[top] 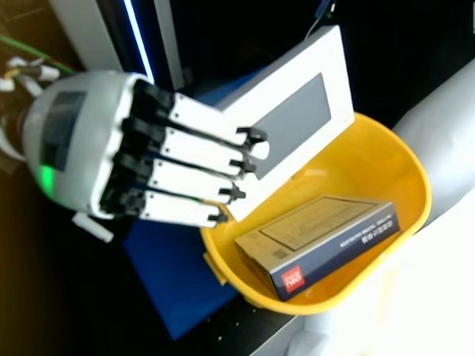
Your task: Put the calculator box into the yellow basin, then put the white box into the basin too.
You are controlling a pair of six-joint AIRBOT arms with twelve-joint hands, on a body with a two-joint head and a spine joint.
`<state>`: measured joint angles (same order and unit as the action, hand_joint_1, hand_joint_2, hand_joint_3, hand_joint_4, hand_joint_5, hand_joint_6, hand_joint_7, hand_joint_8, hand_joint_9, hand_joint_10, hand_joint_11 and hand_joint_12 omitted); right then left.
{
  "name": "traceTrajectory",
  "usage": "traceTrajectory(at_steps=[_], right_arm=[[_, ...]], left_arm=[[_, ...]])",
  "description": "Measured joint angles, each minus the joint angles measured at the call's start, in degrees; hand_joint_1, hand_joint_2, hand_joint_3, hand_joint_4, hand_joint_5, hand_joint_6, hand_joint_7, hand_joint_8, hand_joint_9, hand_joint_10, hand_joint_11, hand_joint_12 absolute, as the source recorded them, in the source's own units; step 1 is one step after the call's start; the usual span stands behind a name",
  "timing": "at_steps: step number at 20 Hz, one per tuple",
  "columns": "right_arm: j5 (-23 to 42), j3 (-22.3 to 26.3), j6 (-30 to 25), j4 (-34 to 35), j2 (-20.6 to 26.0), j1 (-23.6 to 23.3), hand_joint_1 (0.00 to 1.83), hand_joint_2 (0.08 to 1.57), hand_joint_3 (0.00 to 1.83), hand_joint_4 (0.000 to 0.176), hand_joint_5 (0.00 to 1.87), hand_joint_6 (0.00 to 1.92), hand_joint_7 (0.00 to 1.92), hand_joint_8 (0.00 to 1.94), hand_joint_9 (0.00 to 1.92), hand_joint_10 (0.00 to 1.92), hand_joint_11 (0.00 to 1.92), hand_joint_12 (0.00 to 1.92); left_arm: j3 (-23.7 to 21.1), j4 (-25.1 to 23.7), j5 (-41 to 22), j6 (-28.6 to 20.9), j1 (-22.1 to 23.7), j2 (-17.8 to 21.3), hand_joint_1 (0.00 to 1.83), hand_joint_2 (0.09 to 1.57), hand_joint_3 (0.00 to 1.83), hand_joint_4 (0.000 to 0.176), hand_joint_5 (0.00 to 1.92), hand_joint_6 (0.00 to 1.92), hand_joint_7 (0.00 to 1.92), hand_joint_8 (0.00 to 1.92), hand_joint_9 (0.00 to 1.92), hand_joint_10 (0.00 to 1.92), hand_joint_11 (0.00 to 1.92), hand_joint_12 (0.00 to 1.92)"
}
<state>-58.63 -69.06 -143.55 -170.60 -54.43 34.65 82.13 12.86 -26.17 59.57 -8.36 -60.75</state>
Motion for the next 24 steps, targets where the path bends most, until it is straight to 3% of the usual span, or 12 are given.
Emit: traceTrajectory(at_steps=[2,4,8,9,11,12,13,14,15,17,20,24], right_arm=[[1.9,-2.3,0.5,0.0,-2.1,-1.2,1.37,1.13,0.00,0.000,1.03,0.89,0.86,1.12,0.87,1.27,1.00,1.45],[4.2,-3.0,0.6,0.0,-3.0,-1.2,1.34,1.17,0.01,0.000,0.83,1.12,0.85,1.21,0.83,1.41,0.68,1.67],[7.5,-6.7,0.5,0.0,-6.9,-4.2,1.21,1.20,0.00,0.000,0.94,1.16,0.70,1.29,0.60,1.15,0.48,1.69],[8.4,-7.7,0.6,0.0,-7.9,-4.4,1.34,1.14,0.00,0.000,0.85,1.12,0.95,1.00,0.89,1.21,0.82,1.47],[10.6,-7.7,0.6,0.0,-8.0,-4.4,1.27,1.12,0.00,0.000,0.98,0.86,0.96,1.18,0.88,1.33,0.76,1.64],[10.9,-7.7,0.7,0.0,-8.0,-4.4,1.24,1.13,0.00,0.000,0.88,1.03,1.02,1.07,0.86,1.20,0.68,1.65],[10.8,-7.7,0.7,0.0,-7.9,-4.5,1.17,0.98,0.00,0.000,0.48,0.54,0.48,0.43,0.32,0.67,0.14,1.37],[10.7,-7.9,0.6,0.0,-7.8,-4.5,1.06,0.92,0.00,0.000,0.31,0.28,0.21,0.14,0.13,0.17,0.03,0.81],[10.6,-8.0,0.7,0.0,-7.8,-4.5,0.90,0.85,0.00,0.068,0.10,0.10,0.04,0.03,0.03,0.03,0.00,0.16],[10.5,-8.0,0.6,0.0,-7.8,-5.1,0.73,0.78,0.00,0.104,0.00,0.00,0.00,0.00,0.00,0.00,0.00,0.01],[9.9,-8.1,0.6,0.0,-7.8,-5.9,0.60,0.74,0.00,0.122,0.00,0.00,0.00,0.00,0.00,0.00,0.00,0.00],[8.9,-8.0,0.6,0.0,-6.8,-6.4,0.55,0.80,0.00,0.069,0.00,0.00,0.00,0.00,0.00,0.00,0.00,0.00]], left_arm=[[0.7,-0.2,0.1,0.0,-0.4,-0.7,0.84,1.00,0.01,0.000,0.70,0.00,0.47,0.00,0.20,0.64,0.00,1.51],[1.2,0.2,-0.1,0.1,-0.5,-1.2,0.88,1.04,0.01,0.000,0.69,0.01,0.44,0.00,0.22,0.58,0.00,1.54],[1.4,-0.1,-0.7,0.1,-0.5,-2.4,0.84,1.00,0.00,0.000,0.72,0.03,0.42,0.03,0.12,0.71,0.01,1.65],[1.4,-0.4,-0.7,0.0,-0.5,-2.6,0.82,1.01,0.00,0.000,0.72,0.03,0.41,0.02,0.09,0.76,0.00,1.69],[1.4,-0.6,-0.7,0.0,-0.5,-2.6,0.80,0.99,0.00,0.000,0.69,0.02,0.48,0.04,0.14,0.74,0.00,1.64],[1.0,-0.6,-0.8,0.0,-0.5,-2.2,0.80,0.98,0.00,0.000,0.68,0.02,0.51,0.04,0.18,0.70,0.00,1.61],[0.6,-0.8,-1.0,0.0,-0.5,-1.8,0.78,0.96,0.00,0.000,0.68,0.02,0.54,0.04,0.22,0.66,0.00,1.61],[0.5,-0.8,-1.2,0.0,-0.5,-1.8,0.78,0.96,0.00,0.000,0.68,0.02,0.54,0.03,0.22,0.63,0.00,1.58],[0.5,-0.9,-1.4,0.0,-0.5,-1.7,0.79,0.97,0.00,0.000,0.69,0.02,0.55,0.03,0.22,0.62,0.00,1.55],[0.2,-1.2,-1.6,0.0,-0.3,-1.5,0.80,0.99,0.01,0.000,0.67,0.02,0.52,0.02,0.21,0.61,0.00,1.52],[-0.2,-1.9,-1.5,0.0,-0.1,-1.5,0.81,1.01,0.01,0.000,0.66,0.01,0.50,0.00,0.21,0.54,0.00,1.49],[-0.5,-1.9,-1.5,-0.2,0.1,-0.6,0.79,1.03,0.02,0.000,0.66,0.01,0.47,0.00,0.18,0.53,0.00,1.51]])
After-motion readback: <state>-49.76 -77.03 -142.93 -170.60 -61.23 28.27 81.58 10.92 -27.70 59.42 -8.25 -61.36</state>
